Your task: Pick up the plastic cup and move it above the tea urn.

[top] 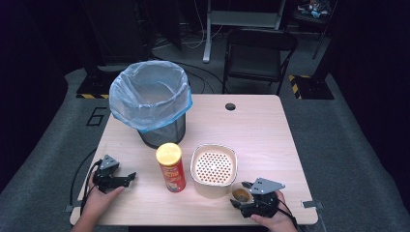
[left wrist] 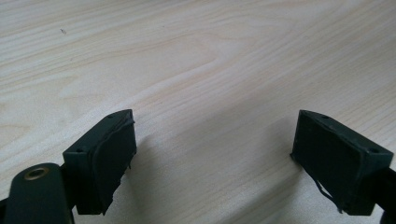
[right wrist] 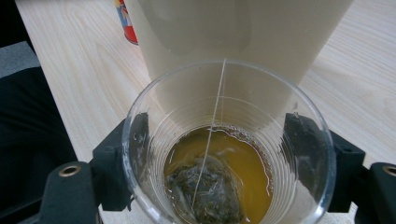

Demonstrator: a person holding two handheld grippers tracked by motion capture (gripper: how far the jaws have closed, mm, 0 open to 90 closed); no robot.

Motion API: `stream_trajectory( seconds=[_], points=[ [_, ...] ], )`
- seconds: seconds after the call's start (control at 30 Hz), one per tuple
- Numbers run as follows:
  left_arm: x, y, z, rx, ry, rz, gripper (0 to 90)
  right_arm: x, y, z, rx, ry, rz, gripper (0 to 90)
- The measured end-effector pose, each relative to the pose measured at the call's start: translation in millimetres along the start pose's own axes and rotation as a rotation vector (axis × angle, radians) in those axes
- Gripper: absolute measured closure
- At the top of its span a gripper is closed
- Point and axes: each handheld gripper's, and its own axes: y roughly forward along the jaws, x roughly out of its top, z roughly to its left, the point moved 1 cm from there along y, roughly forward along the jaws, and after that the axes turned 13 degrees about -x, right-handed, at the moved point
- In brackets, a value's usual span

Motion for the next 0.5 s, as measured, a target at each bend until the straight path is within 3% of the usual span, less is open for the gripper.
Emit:
stream_trajectory(
  seconds=[0.43,0.47,0.5],
  points=[
    [-0.1,0.3,0.0,0.001,-0.001,-0.005,13.3,-1.6,0.4,-2.1,0.018,-0.017,-0.001,25.0],
    [-0.1,0.3,0.0,0.001,-0.001,-0.004,13.3,-2.1,0.9,-2.4,0.026,-0.015,0.001,31.7],
    [-0.1,0.2,0.0,0.001,0.0,-0.004,13.3,-2.9,1.2,-2.1,0.013,-0.021,-0.003,32.1]
  ],
)
